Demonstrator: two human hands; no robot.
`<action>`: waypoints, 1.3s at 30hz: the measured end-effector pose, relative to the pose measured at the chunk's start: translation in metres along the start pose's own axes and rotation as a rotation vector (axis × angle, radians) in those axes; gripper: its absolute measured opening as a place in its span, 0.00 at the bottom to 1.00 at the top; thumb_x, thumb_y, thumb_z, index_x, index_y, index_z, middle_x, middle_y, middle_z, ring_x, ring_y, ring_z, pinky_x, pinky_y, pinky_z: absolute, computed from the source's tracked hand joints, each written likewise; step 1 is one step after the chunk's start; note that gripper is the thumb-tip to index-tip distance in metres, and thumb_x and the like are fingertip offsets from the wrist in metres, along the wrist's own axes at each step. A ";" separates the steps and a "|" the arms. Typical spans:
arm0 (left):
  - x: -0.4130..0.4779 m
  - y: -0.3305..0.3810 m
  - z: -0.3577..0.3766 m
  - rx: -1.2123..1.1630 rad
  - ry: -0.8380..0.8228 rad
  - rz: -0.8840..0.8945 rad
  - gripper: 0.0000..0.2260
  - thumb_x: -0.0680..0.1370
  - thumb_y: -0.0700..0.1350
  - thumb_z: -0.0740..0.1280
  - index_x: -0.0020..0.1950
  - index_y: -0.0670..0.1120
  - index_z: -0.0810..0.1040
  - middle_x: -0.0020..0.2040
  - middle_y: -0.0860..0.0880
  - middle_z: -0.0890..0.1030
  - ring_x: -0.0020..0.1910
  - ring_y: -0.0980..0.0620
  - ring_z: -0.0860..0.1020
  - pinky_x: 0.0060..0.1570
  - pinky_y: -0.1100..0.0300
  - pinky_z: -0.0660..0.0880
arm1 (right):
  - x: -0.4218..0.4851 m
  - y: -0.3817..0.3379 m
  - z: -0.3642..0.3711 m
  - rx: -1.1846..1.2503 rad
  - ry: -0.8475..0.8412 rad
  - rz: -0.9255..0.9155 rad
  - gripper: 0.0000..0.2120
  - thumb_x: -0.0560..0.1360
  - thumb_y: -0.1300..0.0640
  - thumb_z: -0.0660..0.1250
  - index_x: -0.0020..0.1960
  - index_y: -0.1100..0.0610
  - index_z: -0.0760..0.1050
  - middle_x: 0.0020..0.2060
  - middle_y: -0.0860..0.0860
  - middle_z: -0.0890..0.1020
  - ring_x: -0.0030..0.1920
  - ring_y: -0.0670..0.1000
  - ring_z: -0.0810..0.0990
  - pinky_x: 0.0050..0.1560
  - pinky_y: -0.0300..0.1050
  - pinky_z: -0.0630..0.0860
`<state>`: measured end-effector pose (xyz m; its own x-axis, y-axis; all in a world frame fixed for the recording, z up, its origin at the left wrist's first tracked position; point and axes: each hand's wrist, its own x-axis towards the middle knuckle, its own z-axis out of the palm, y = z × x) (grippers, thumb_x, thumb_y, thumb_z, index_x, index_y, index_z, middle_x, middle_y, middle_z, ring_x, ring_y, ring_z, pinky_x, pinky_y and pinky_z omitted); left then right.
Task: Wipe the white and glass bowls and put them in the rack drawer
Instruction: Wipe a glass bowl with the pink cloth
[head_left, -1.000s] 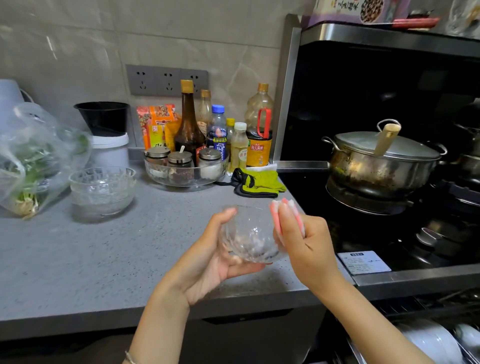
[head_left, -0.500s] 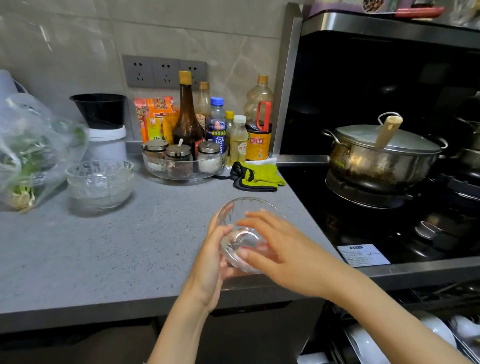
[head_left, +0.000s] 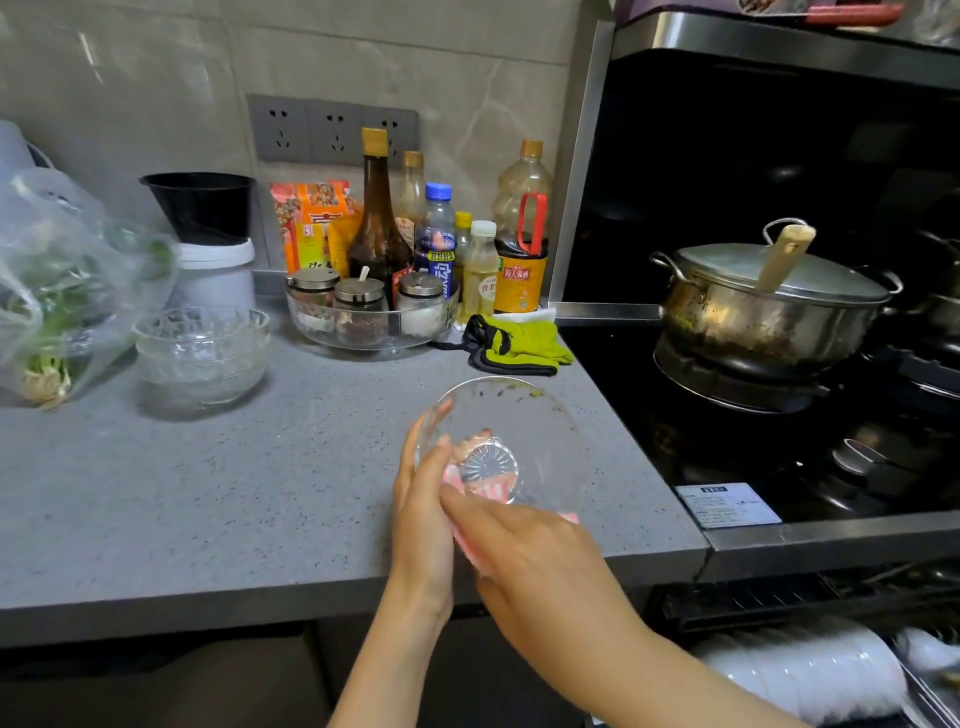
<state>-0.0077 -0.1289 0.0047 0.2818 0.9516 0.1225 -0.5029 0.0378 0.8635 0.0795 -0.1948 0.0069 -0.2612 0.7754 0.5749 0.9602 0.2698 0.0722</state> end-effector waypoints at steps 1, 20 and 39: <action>0.000 0.002 -0.001 -0.015 -0.018 0.005 0.13 0.78 0.49 0.62 0.62 0.57 0.77 0.62 0.43 0.79 0.59 0.48 0.79 0.49 0.51 0.78 | 0.002 -0.002 -0.001 0.007 0.013 0.010 0.26 0.60 0.61 0.71 0.59 0.50 0.77 0.32 0.42 0.78 0.29 0.44 0.75 0.25 0.38 0.59; -0.005 0.013 0.004 -0.043 -0.082 -0.103 0.18 0.74 0.56 0.62 0.61 0.55 0.77 0.60 0.45 0.80 0.60 0.43 0.79 0.46 0.57 0.79 | 0.004 0.013 0.005 0.025 0.172 -0.143 0.17 0.72 0.60 0.59 0.55 0.57 0.83 0.56 0.51 0.83 0.48 0.46 0.84 0.34 0.39 0.79; -0.006 0.028 -0.011 0.098 -0.153 -0.090 0.19 0.73 0.58 0.59 0.62 0.57 0.76 0.54 0.49 0.84 0.51 0.48 0.83 0.38 0.62 0.79 | -0.017 0.035 0.010 -0.112 0.165 -0.242 0.14 0.78 0.59 0.59 0.56 0.56 0.83 0.56 0.52 0.83 0.55 0.51 0.82 0.54 0.45 0.79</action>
<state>-0.0327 -0.1300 0.0228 0.4468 0.8879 0.1092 -0.3905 0.0837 0.9168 0.1167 -0.1930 -0.0089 -0.4725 0.5910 0.6537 0.8795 0.3637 0.3069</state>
